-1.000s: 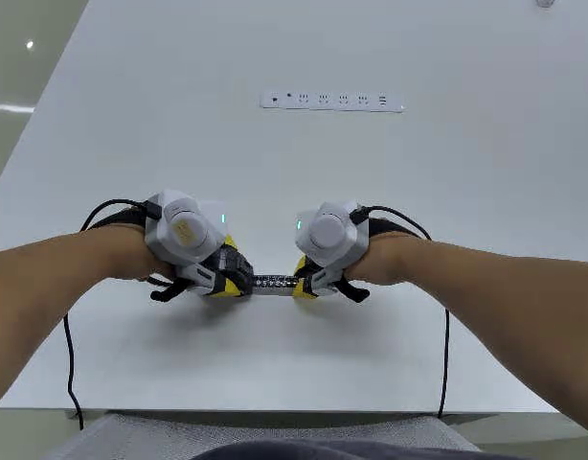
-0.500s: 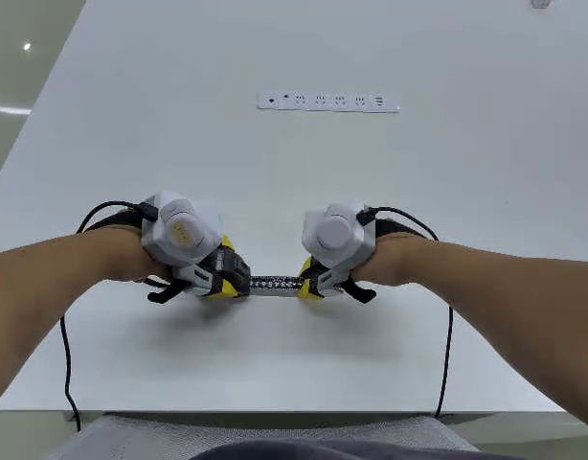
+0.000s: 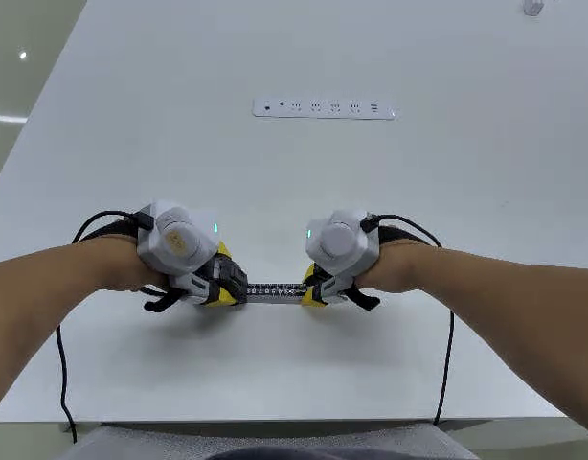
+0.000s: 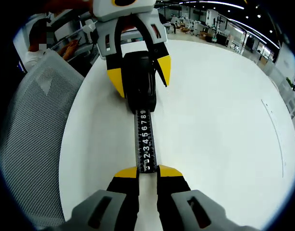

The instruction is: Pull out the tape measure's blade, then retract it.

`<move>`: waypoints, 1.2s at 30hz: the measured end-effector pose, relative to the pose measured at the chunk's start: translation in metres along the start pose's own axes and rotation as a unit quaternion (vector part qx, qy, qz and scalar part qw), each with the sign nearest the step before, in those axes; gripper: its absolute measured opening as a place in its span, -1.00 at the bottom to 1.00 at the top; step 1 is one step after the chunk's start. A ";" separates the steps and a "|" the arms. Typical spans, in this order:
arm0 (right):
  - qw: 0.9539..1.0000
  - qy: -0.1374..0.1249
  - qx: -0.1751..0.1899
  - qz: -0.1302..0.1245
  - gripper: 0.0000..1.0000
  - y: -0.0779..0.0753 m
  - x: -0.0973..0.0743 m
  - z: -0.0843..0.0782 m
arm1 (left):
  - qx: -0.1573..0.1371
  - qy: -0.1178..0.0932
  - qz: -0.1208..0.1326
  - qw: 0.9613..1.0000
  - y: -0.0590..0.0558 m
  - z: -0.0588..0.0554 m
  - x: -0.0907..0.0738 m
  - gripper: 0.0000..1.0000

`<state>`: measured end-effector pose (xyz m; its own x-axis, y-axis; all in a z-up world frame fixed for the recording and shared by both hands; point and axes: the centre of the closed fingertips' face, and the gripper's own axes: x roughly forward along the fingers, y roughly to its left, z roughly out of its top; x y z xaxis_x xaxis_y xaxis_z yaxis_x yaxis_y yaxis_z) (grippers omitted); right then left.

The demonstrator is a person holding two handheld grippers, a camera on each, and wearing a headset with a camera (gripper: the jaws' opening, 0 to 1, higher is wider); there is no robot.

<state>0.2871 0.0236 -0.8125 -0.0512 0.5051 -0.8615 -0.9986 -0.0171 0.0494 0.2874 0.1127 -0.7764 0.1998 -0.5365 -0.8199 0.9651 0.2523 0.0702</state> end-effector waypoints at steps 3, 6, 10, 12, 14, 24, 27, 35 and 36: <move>1.000 0.000 0.000 0.000 -0.76 0.000 -0.002 -0.003 | 0.000 0.000 0.000 1.000 0.000 0.000 0.000 -0.26; 1.000 0.000 -0.001 0.000 -0.76 0.000 -0.004 -0.005 | -0.001 -0.001 0.000 1.000 0.000 0.000 0.001 -0.26; 1.000 0.000 -0.002 0.001 -0.76 0.000 -0.005 -0.008 | -0.002 -0.001 0.000 1.000 0.001 0.000 0.002 -0.26; 1.000 0.000 -0.002 0.001 -0.76 -0.001 -0.006 -0.009 | -0.002 -0.001 0.000 1.000 0.001 0.000 0.002 -0.26; 1.000 0.000 0.000 0.001 -0.76 -0.001 -0.007 -0.011 | -0.003 -0.002 0.000 1.000 0.001 0.000 0.002 -0.26; 1.000 0.001 0.004 -0.001 -0.76 -0.001 -0.011 -0.016 | -0.004 -0.004 0.002 1.000 0.000 0.001 0.001 -0.26; 1.000 0.001 0.005 -0.002 -0.76 -0.002 -0.012 -0.018 | -0.004 -0.004 0.003 1.000 0.000 0.001 0.000 -0.26; 1.000 0.002 -0.002 -0.002 -0.76 -0.002 -0.016 -0.022 | -0.006 -0.004 0.005 1.000 0.000 0.001 0.000 -0.26; 1.000 0.002 0.000 -0.002 -0.76 -0.002 -0.016 -0.022 | -0.006 -0.004 0.005 1.000 0.000 0.001 0.000 -0.26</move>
<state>0.2893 -0.0036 -0.8100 -0.0470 0.5013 -0.8640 -0.9989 -0.0158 0.0451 0.2878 0.1116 -0.7759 0.2116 -0.5405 -0.8143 0.9607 0.2682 0.0716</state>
